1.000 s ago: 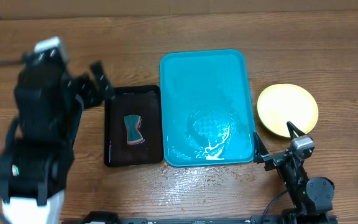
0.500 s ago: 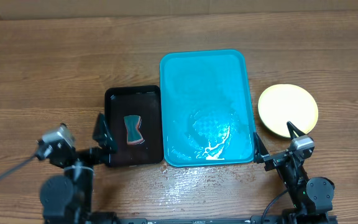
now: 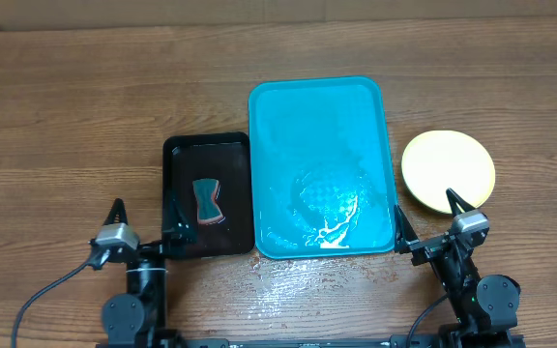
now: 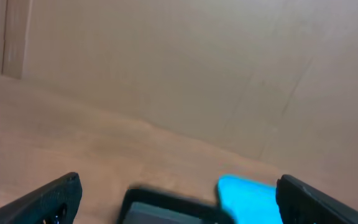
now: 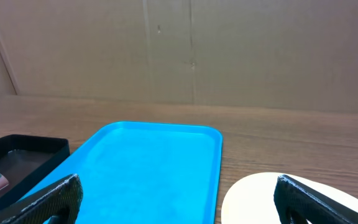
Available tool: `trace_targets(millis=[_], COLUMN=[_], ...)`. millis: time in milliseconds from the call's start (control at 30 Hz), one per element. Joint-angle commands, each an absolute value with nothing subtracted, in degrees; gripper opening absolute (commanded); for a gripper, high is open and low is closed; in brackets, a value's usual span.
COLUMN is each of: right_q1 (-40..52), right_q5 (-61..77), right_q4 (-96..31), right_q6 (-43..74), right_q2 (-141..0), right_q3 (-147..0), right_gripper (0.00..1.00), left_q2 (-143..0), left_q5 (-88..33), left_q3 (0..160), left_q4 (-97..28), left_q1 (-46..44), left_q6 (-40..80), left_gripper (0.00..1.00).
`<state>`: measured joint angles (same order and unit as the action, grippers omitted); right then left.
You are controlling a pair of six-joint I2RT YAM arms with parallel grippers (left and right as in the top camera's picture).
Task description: Clean dirty plates on tray and stack at the side
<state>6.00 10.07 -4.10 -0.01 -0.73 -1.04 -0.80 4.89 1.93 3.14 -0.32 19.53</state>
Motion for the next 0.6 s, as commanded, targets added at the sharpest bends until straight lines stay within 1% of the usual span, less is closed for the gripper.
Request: trace_targets(millis=[0, 200, 567], right_q1=[5.9, 5.9, 5.9], right_q5=[9.9, 9.9, 9.9], right_q4=[-3.8, -3.8, -3.8], right_q6=[-0.1, -0.1, -0.1], right_q2=[-0.3, -0.3, -0.3], right_q3=[-0.5, -0.5, -0.5], right_gripper=[1.0, 1.0, 1.0], left_q2=[-0.2, -0.3, -0.4], left_q5=[4.6, 4.4, 4.4], left_q3=[0.3, 0.3, 0.3], left_q4=[0.9, -4.1, -4.1], left_q1=[0.1, 0.1, 0.1], left_q6=[20.8, 20.8, 20.8], left_gripper=[1.0, 1.0, 1.0])
